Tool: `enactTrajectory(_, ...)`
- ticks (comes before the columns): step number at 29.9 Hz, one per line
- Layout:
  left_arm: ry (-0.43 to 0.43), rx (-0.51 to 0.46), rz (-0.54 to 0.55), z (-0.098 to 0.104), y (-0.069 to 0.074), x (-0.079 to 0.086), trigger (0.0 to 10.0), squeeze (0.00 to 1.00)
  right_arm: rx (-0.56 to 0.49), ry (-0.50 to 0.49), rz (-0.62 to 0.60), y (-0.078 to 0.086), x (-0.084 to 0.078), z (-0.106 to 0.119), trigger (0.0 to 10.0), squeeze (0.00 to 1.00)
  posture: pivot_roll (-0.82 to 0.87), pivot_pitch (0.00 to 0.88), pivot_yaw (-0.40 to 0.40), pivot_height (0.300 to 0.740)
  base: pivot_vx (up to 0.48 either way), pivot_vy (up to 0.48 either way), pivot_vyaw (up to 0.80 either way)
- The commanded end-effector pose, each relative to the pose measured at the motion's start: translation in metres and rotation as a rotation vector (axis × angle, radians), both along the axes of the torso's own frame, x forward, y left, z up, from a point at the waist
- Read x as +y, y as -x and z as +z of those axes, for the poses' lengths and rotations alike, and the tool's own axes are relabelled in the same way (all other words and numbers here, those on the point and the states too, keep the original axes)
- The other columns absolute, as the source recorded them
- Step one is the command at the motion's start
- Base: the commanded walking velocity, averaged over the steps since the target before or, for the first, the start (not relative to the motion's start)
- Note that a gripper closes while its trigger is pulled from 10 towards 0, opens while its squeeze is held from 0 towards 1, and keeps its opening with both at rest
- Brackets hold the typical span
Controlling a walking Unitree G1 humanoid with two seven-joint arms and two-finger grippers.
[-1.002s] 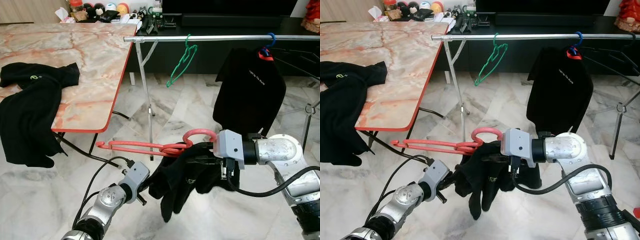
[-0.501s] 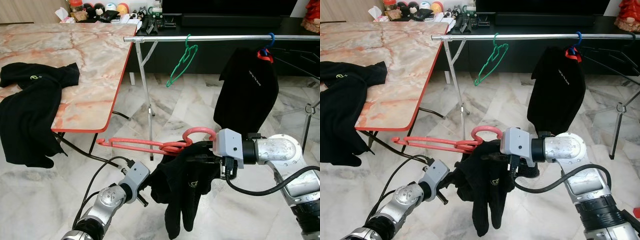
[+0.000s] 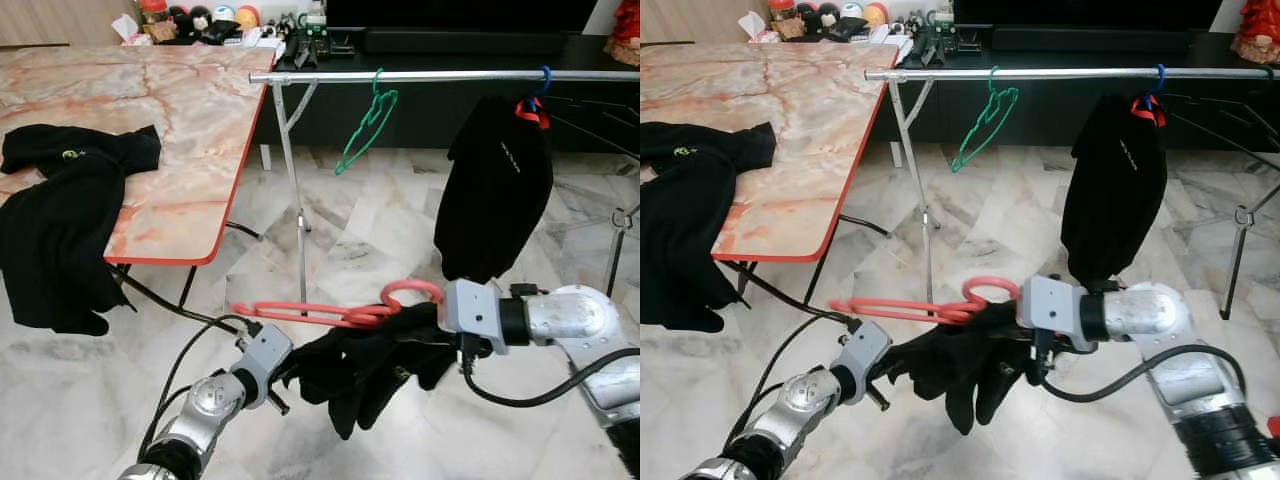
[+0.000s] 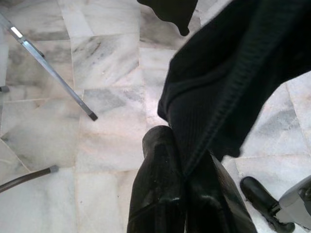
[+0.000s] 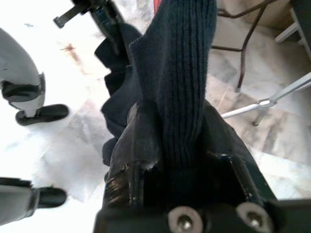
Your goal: Hang hanger
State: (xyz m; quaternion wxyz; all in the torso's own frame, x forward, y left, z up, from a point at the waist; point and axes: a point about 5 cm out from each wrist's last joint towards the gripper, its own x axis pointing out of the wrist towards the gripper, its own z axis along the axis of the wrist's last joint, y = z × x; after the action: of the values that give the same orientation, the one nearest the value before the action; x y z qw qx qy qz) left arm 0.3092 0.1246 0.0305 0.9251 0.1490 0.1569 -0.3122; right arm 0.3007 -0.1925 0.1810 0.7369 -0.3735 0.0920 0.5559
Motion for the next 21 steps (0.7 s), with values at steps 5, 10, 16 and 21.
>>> enactTrajectory(5, -0.022, 0.014, 0.029, -0.007, 0.005, 0.008, 0.0, 0.0, 0.121, 0.088, -0.039, 0.01, -0.02, -0.029, 0.0, 0.0, -0.02, 0.187, 0.019, 0.74, 0.0, 0.0, 0.0)
enactTrajectory(10, -0.029, 0.017, 0.023, -0.007, 0.005, 0.01, 0.0, 0.0, 0.166, 0.115, -0.076, 0.012, -0.029, -0.042, 0.0, 0.0, -0.02, 0.188, 0.02, 0.74, 0.0, 0.0, 0.0)
enactTrajectory(16, -0.036, 0.021, 0.026, -0.008, 0.007, 0.013, 0.0, 0.0, 0.188, 0.25, -0.118, 0.015, -0.046, -0.056, 0.0, 0.0, -0.01, 0.193, 0.022, 0.74, 0.0, 0.0, 0.0)
enactTrajectory(21, -0.042, 0.029, 0.016, -0.009, 0.008, 0.013, 0.0, 0.0, 0.13, 0.332, -0.16, 0.01, -0.054, -0.06, 0.0, 0.0, -0.01, 0.195, 0.024, 0.74, 0.0, 0.0, 0.0)
